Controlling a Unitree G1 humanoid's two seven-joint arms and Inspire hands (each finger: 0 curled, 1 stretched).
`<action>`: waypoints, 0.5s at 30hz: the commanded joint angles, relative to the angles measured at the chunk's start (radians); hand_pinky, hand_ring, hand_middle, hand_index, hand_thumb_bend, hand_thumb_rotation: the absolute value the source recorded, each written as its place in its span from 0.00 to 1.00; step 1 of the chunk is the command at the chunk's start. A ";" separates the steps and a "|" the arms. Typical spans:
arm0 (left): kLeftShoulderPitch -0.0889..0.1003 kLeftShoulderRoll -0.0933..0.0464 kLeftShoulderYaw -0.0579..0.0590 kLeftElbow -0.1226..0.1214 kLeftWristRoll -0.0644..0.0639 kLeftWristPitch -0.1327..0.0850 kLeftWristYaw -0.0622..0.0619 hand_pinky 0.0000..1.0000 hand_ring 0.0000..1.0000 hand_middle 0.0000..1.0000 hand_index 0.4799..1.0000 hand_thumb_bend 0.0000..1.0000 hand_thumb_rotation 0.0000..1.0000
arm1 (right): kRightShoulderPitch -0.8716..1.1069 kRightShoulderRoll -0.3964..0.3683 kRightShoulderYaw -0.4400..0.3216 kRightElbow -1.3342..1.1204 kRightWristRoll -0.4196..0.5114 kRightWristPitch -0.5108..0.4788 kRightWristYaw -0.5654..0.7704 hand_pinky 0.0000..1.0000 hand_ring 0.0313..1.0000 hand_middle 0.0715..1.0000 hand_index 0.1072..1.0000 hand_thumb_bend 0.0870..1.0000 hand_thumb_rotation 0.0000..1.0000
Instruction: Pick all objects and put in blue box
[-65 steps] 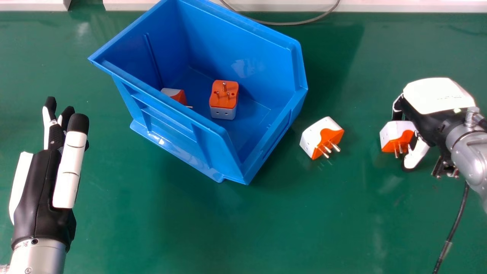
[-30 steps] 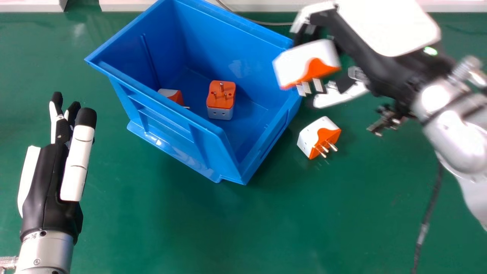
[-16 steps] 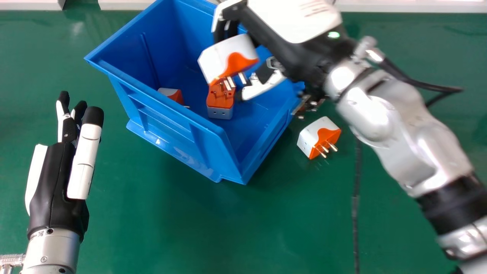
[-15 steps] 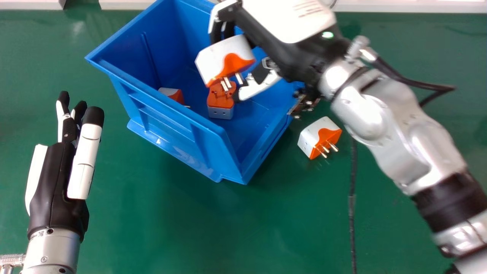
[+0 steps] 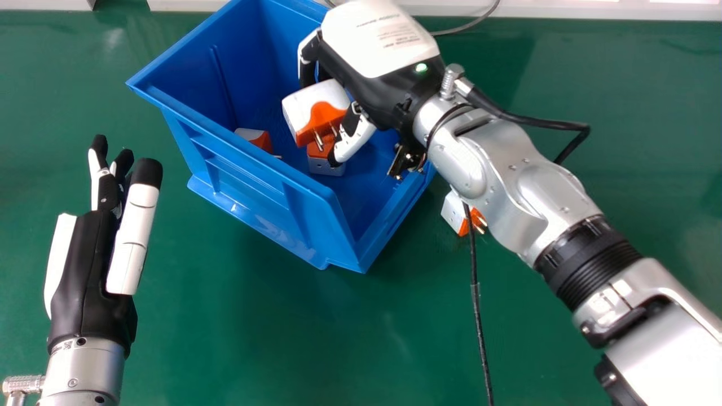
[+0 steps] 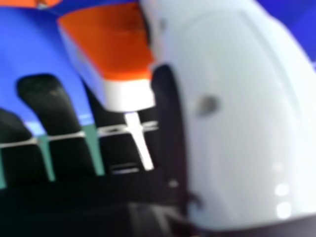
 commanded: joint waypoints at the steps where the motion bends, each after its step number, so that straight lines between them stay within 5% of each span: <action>1: -0.001 0.003 0.002 -0.013 0.008 -0.012 0.004 0.94 0.99 1.00 0.97 0.82 0.95 | -0.066 0.022 0.020 0.052 -0.013 -0.005 -0.056 0.27 0.34 0.46 0.47 0.46 0.00; 9: 0.006 0.000 -0.003 -0.023 0.021 -0.003 0.010 0.94 0.99 1.00 0.97 0.84 0.95 | -0.073 0.042 0.071 0.153 -0.012 -0.012 -0.062 0.34 0.42 0.49 0.44 0.45 0.00; 11: 0.006 -0.001 -0.004 -0.022 0.023 -0.003 0.011 0.94 0.99 1.00 0.97 0.84 0.95 | -0.074 0.036 0.074 0.167 -0.004 -0.037 -0.061 0.37 0.47 0.53 0.50 0.47 0.01; 12: 0.006 -0.002 -0.004 -0.022 0.024 -0.003 0.011 0.94 0.99 1.00 0.97 0.83 0.95 | -0.074 0.031 0.077 0.172 -0.005 -0.048 -0.064 0.49 0.61 0.67 0.64 0.51 0.11; 15: 0.005 -0.004 -0.004 -0.022 0.027 -0.003 0.009 0.94 0.99 1.00 0.97 0.82 0.95 | -0.068 0.018 0.083 0.165 -0.012 -0.063 -0.069 0.65 0.79 0.84 0.81 0.58 0.27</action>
